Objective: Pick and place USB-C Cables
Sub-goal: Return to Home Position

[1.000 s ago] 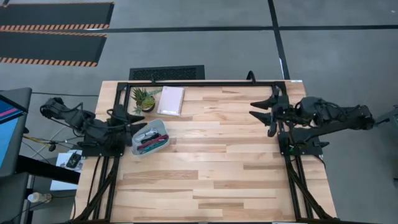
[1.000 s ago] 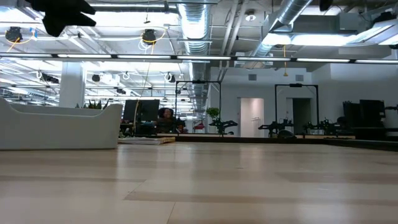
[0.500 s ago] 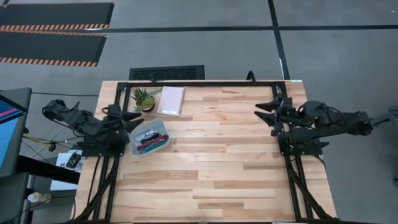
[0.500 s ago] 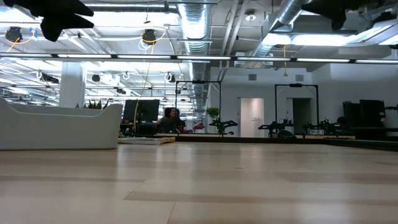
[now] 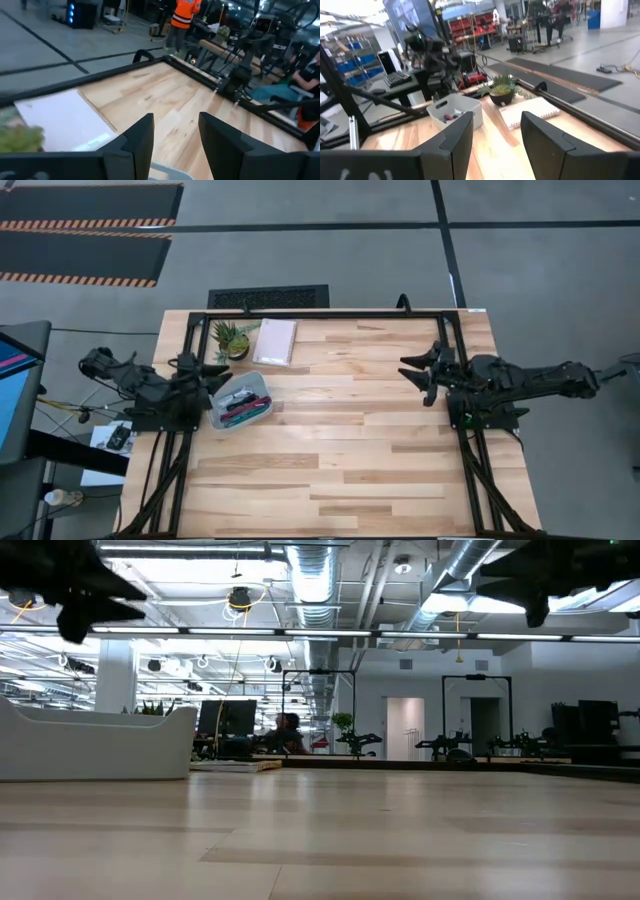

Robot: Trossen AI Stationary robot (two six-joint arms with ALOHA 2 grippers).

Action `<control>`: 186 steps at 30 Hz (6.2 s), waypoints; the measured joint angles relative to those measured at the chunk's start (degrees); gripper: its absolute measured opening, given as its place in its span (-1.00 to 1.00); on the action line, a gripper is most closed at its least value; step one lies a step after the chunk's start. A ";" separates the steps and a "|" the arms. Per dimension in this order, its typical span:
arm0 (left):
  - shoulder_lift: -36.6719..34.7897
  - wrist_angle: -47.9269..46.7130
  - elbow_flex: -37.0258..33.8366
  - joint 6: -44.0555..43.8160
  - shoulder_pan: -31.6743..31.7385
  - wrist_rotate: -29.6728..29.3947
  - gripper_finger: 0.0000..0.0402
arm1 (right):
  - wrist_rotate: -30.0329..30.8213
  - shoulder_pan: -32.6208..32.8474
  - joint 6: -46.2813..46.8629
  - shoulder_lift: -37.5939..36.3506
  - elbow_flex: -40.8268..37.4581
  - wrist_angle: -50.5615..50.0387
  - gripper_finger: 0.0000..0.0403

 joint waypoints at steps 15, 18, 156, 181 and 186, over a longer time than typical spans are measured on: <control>-2.16 17.55 -16.14 -3.54 0.11 2.30 -0.28 | 0.01 0.02 3.72 0.05 -6.93 6.72 -0.06; -2.30 17.66 -16.19 -3.34 0.11 1.92 -0.28 | 1.08 0.02 4.09 0.04 -9.78 8.82 -0.06; -6.48 32.24 -21.06 23.77 15.78 54.10 -0.29 | -15.63 -12.14 -5.13 -20.79 -20.30 -0.17 -0.06; -6.48 32.22 -21.06 24.33 15.78 53.97 -0.29 | -15.52 -12.72 -3.65 -20.79 -20.30 0.08 -0.06; -6.48 32.23 -21.06 24.33 15.78 53.97 -0.29 | -15.52 -12.72 -3.65 -20.79 -20.30 0.11 -0.06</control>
